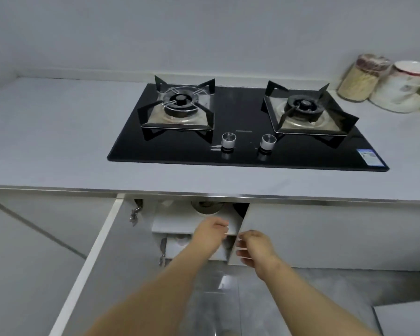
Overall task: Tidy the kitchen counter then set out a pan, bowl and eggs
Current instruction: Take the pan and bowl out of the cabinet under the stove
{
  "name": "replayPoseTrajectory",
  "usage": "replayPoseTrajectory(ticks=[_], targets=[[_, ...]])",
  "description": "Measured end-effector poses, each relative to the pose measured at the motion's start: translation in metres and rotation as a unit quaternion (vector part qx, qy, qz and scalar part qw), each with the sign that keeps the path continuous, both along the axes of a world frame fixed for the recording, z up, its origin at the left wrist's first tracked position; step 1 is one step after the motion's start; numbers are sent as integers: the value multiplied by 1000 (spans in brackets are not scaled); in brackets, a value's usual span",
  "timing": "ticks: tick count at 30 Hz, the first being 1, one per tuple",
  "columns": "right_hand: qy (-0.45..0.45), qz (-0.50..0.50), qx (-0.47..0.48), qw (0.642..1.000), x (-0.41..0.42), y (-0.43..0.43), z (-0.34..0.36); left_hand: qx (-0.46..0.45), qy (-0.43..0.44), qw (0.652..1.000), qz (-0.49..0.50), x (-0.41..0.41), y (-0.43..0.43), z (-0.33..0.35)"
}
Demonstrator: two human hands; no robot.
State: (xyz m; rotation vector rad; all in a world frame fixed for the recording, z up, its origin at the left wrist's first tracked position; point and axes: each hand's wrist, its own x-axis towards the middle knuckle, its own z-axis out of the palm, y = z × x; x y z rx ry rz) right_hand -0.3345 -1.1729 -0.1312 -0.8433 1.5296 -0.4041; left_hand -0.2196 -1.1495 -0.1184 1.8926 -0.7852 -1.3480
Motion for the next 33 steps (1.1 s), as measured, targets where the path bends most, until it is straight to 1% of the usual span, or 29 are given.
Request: replayPoseTrajectory(ticks=[3, 5, 7, 9, 11, 13, 15, 16, 18, 20, 22, 24, 27, 29, 33], targets=[[5, -43, 4, 999, -32, -35, 2, 35, 45, 998, -3, -31, -43, -6], [6, -59, 14, 998, -44, -44, 3, 45, 57, 997, -5, -42, -57, -6], [3, -64, 24, 998, -52, -49, 4, 73, 67, 995, -31, -53, -71, -6], [-7, -64, 34, 997, -54, -48, 6, 84, 59, 993, -57, -60, -82, -7], [-13, -71, 38, 997, -59, -43, 5, 77, 59, 994, -45, -68, -88, -12], [-21, -78, 43, 996, -62, -36, 5, 65, 82, 994, -15, -72, -88, -17], [-26, -93, 47, 994, -66, -27, 4, 57, 106, 992, -24, -71, -86, -21], [-24, -102, 48, 993, -68, -20, 5, 59, 96, 993, -41, -68, -86, -27], [-18, -108, 48, 993, -71, -9, 5, 61, 28, 992, -106, -59, -86, -35], [-13, -111, 42, 993, -74, 1, 5, 62, -16, 982, -179, -53, -81, -38], [-4, -118, 36, 992, -75, 8, 6, 59, -22, 972, -224, -55, -69, -39], [7, -139, 26, 990, -79, 13, 9, 51, -8, 966, -253, -65, -51, -43], [10, -164, -1, 986, -87, 19, 14, 34, -48, 953, -297, -77, -29, -46], [20, -159, -21, 987, -91, 23, 13, 31, -67, 946, -316, -82, -21, -42], [47, -124, -48, 990, -117, 46, 9, 33, -37, 941, -336, -118, 14, -26]])
